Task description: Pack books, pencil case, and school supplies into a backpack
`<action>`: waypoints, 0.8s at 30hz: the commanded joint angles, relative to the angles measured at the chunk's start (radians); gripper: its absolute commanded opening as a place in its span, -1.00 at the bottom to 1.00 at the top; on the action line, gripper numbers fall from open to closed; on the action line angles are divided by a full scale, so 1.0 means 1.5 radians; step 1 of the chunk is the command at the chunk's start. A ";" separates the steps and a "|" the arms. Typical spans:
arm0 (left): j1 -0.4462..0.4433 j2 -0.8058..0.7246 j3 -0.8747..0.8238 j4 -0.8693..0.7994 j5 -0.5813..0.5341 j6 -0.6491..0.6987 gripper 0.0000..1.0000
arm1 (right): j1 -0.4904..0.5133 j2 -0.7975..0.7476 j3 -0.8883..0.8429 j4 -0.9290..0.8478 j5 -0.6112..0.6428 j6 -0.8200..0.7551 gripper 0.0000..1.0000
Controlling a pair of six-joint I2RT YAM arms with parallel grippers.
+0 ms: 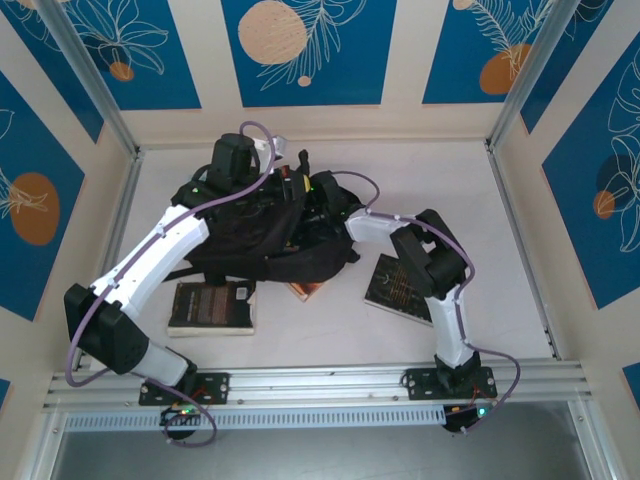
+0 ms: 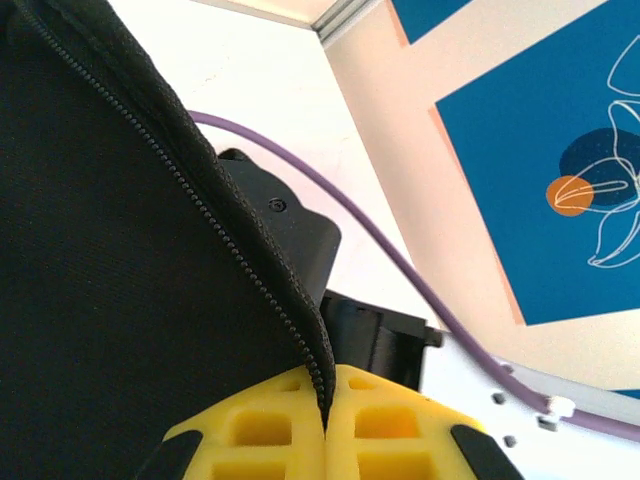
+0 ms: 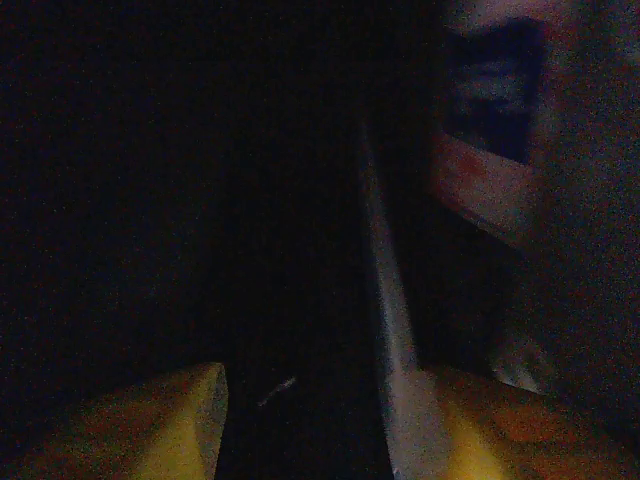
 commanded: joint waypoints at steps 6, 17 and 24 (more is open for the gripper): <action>-0.055 0.006 0.055 0.016 0.049 0.038 -1.00 | -0.041 -0.058 0.052 0.224 0.027 0.086 0.09; -0.134 0.058 0.161 -0.085 0.005 0.107 -1.00 | -0.132 -0.179 0.033 0.214 0.025 0.041 0.15; -0.148 0.177 0.283 -0.122 0.001 0.060 -1.00 | -0.219 -0.177 0.039 0.096 -0.022 -0.001 0.15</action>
